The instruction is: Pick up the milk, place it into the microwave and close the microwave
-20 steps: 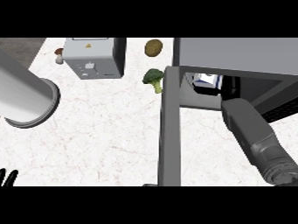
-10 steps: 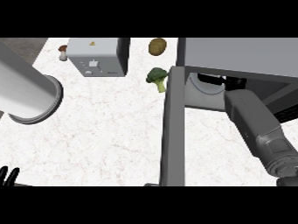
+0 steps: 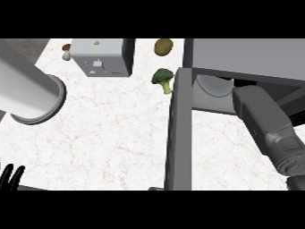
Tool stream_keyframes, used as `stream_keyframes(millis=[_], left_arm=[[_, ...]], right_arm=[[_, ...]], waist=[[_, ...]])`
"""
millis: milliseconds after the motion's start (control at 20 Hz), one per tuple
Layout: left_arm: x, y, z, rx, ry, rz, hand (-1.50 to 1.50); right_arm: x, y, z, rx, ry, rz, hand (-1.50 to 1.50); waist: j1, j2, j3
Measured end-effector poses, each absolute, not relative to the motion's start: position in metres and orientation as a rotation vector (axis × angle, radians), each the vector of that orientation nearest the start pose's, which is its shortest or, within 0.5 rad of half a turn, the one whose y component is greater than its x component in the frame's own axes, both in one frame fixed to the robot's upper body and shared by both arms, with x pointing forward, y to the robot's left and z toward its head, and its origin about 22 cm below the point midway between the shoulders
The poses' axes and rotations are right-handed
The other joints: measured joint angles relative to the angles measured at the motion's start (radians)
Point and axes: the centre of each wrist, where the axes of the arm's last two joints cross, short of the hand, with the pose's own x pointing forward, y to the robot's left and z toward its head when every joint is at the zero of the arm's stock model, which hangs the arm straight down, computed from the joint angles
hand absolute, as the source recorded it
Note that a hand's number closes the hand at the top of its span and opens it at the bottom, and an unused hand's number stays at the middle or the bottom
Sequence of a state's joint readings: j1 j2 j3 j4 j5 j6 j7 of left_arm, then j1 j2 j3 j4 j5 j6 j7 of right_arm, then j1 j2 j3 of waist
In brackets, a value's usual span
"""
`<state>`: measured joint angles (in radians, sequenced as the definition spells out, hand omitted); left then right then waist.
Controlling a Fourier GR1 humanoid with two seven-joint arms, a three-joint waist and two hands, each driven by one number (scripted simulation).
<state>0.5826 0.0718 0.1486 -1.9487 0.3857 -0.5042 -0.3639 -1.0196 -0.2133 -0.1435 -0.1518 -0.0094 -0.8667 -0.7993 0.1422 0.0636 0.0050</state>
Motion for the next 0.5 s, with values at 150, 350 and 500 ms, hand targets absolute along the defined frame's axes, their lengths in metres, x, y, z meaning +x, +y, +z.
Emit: stream_keyframes(millis=[150, 350, 500], left_arm=[[0.092, 0.313, 0.010, -0.279, -1.891, 0.113, -1.50], [0.094, 0.313, 0.010, -0.284, -1.892, 0.099, -1.50], [0.098, 0.313, 0.011, -0.289, -1.899, 0.089, -1.50]], right_arm=[[0.424, -0.238, 0.007, -1.107, -1.791, 0.070, -1.50], [0.407, -0.263, -0.016, -1.293, -1.591, 0.130, -1.50], [0.401, -0.268, -0.024, -1.373, -1.520, 0.177, -1.50]], waist=[[0.004, 0.008, -0.004], [0.028, 0.021, -0.017], [0.044, 0.023, -0.021]])
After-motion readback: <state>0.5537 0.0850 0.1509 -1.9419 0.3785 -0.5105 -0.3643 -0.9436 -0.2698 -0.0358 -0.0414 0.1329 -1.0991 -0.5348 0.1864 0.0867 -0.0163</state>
